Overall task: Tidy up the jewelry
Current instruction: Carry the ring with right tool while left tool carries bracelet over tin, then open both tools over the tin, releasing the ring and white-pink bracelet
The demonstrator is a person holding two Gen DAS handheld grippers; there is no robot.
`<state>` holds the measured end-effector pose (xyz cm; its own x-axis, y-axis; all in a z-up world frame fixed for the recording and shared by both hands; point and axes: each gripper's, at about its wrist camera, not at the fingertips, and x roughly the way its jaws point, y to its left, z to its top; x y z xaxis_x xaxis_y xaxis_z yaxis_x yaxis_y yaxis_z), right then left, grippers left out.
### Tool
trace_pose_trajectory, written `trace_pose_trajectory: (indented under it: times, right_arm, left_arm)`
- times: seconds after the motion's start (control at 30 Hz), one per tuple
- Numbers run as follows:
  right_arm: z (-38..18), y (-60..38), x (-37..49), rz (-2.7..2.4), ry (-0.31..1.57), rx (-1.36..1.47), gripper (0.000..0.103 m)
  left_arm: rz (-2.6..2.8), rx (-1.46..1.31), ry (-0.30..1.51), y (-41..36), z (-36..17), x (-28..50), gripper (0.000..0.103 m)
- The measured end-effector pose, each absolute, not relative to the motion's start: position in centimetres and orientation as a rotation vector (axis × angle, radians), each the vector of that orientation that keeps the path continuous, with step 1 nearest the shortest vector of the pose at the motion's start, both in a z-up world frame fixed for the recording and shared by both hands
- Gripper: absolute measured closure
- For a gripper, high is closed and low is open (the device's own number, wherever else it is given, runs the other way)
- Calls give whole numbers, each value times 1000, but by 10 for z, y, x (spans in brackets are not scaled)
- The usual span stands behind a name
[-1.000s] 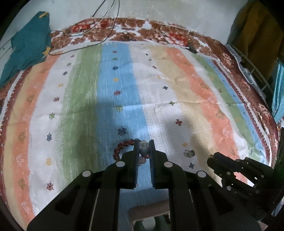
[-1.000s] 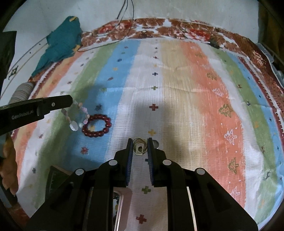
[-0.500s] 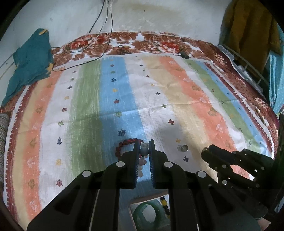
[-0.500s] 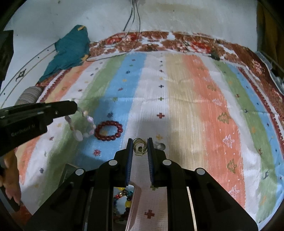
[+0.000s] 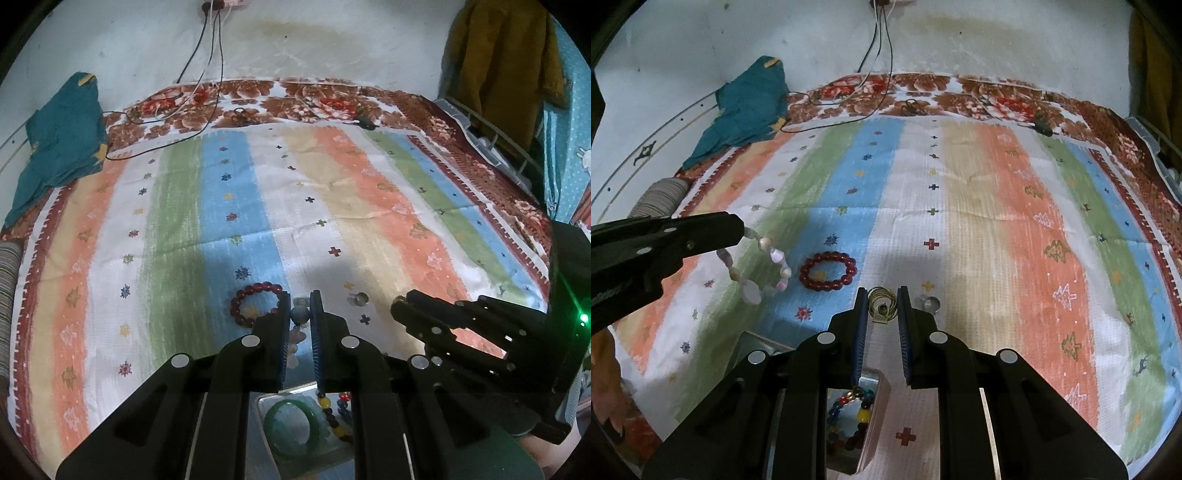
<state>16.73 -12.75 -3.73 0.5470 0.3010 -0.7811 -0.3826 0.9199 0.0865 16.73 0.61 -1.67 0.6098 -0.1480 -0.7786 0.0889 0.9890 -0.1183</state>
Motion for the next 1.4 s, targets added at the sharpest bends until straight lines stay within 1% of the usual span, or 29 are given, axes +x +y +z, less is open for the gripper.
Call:
trace_pose_trajectory:
  times: [0.53, 0.93, 0.97, 1.0, 1.03, 1.07, 1.1, 1.2, 1.23, 1.33, 1.4]
  right_arm:
    - [-33, -122, 136, 456, 893, -109, 86]
    - [-45, -117, 116, 508, 951, -112, 86]
    - [-46, -119, 116, 500, 957, -107, 85]
    - [-46, -121, 117, 488, 962, -99, 76]
    - [-46, -123, 118, 483, 968, -90, 67]
    - [-46, -127, 120, 476, 974, -73, 54]
    - [-46, -129, 121, 470, 975, -69, 54]
    - [-45, -133, 125, 439, 971, -77, 54]
    - [-46, -135, 126, 433, 972, -73, 54]
    - [-46, -139, 129, 428, 979, -59, 54]
    - [-45, -140, 130, 428, 977, -55, 51]
  left_arm:
    - [-179, -93, 862, 1, -3, 121, 93]
    - [-185, -126, 881, -1, -6, 97, 93]
    - [-181, -127, 887, -1, -7, 97, 93]
    - [-174, -129, 889, 0, -8, 97, 90]
    - [-167, -133, 892, 1, -9, 97, 81]
    - [-161, -138, 893, 2, -9, 97, 77]
    - [-155, -139, 894, 3, -9, 98, 74]
    - [-128, -139, 905, 6, -12, 100, 68]
    - [-121, -143, 908, 8, -13, 101, 64]
    - [-102, -155, 907, 13, -13, 103, 56]
    - [-94, -160, 909, 15, -13, 103, 52]
